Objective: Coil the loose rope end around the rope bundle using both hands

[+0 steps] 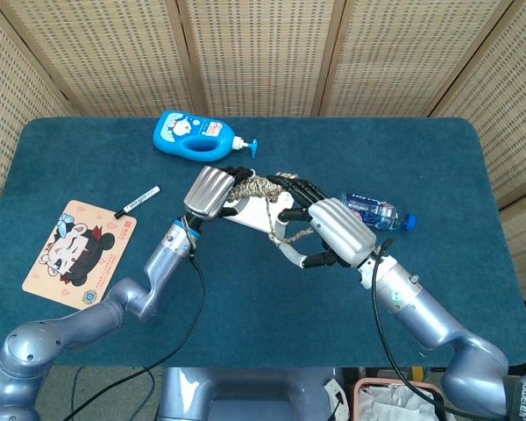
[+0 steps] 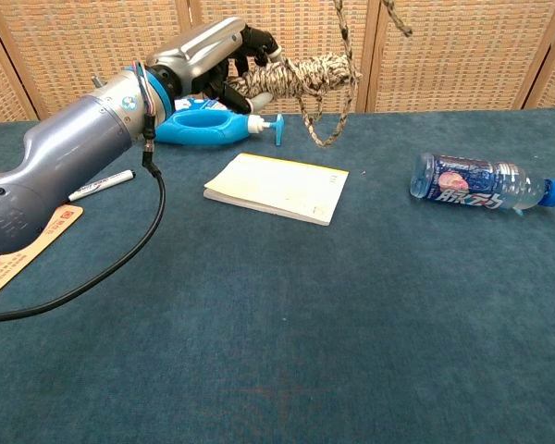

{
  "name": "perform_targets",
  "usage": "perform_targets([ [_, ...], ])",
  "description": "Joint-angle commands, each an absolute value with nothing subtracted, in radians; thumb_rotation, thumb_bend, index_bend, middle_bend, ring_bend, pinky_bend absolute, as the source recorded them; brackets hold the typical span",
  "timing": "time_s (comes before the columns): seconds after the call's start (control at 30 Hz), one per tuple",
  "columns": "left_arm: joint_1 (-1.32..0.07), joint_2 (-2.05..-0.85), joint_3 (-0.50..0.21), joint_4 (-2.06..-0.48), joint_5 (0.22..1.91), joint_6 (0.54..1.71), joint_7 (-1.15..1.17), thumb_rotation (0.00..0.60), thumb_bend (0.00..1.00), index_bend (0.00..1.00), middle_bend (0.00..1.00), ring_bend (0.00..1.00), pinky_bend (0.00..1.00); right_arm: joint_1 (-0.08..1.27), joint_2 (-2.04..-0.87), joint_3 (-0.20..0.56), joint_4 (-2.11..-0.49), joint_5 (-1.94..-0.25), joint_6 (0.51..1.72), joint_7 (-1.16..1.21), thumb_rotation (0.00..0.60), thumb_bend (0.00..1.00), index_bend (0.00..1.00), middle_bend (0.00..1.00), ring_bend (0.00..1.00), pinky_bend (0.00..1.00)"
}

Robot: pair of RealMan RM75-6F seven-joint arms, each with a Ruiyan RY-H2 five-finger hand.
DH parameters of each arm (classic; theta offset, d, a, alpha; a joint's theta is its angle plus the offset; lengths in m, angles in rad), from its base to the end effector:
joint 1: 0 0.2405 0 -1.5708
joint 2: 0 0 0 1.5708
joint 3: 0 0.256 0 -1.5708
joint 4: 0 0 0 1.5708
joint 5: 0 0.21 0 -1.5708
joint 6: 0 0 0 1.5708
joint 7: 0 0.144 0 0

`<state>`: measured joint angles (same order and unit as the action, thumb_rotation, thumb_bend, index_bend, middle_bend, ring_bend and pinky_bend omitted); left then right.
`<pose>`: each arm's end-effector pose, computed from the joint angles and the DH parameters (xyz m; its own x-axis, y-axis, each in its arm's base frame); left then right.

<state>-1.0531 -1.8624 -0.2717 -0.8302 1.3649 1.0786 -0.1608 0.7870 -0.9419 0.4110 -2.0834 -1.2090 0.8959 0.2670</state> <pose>-0.0506 0.4324 -0.0338 0.2280 -0.0156 0.9735 0.7971 -0.5712 -0.1958 -0.0237 -0.3193 0.1507 -0.0143 -0.3813 0.9243 -0.8241 -0.5190 -0.2269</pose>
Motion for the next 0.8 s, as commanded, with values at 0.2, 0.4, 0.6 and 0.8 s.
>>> perform_targets([
  [0.2,-1.058,-1.865,-0.201,-0.804,1.452,1.075,-0.229,0.600,0.84,0.71,0.61,0.54,0.69,0.882,-0.969,0.461,-2.030,-1.035,0.874,0.188,0.600,0.45,0.68,0.02,0.00,0.00],
  [0.4,-1.058,-1.813,-0.135,-0.847,1.509,1.021,-0.311,0.600,0.82,0.71,0.61,0.54,0.69,0.946,-1.005,0.491,-1.952,-0.867,0.864,0.164,0.600,0.45,0.68,0.02,0.00,0.00],
  [0.6,-1.056,-1.788,-0.093,-0.864,1.562,1.030,-0.341,0.600,0.82,0.71,0.61,0.54,0.69,0.994,-1.018,0.527,-1.896,-0.718,0.847,0.175,0.600,0.45,0.68,0.02,0.00,0.00],
  [0.8,-1.055,-1.794,-0.114,-0.866,1.547,1.033,-0.347,0.600,0.82,0.71,0.62,0.55,0.69,1.010,-1.008,0.532,-1.916,-0.648,0.857,0.154,0.600,0.45,0.68,0.02,0.00,0.00],
])
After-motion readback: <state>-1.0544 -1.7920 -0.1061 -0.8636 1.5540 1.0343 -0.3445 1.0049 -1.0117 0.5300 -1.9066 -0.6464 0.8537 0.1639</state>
